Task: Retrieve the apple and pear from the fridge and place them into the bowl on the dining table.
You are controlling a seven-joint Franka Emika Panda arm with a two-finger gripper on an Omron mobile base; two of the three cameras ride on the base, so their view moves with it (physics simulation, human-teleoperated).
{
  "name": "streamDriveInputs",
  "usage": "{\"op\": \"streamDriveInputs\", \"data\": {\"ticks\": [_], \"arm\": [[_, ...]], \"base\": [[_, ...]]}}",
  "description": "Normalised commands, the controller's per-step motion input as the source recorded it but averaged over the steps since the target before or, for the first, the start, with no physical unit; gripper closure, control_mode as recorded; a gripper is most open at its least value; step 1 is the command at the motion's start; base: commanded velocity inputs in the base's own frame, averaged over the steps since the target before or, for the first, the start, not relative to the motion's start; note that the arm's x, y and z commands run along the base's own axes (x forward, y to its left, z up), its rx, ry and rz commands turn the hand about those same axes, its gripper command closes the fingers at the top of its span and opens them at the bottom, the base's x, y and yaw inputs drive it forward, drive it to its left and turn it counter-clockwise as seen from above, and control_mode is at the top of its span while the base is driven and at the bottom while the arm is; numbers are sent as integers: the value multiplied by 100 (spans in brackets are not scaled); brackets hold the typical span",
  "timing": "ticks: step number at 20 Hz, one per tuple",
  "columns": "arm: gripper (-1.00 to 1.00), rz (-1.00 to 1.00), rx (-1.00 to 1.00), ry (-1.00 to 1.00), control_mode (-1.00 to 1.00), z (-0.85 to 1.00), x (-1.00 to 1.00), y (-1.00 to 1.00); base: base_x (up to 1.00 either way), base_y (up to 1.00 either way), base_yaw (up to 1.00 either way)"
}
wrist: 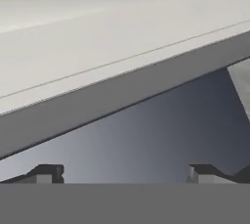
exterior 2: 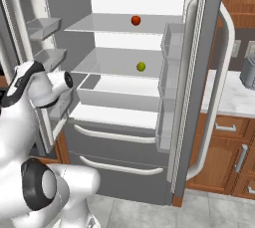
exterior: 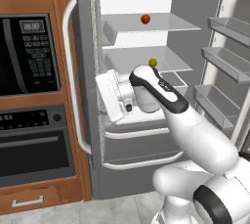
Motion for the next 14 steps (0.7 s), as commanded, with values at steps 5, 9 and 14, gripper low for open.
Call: {"op": "streamDriveInputs", "data": {"ticks": [5,9,14], "arm": [[-100,-1,0,0,-100,6,-8,96],[-100,-5,0,-2,-100,37,-36,60],[-100,-9,0,-26,-100,78,-96,-6]], "base": [[0,0,0],[0,0,0],[0,0,0]]}}
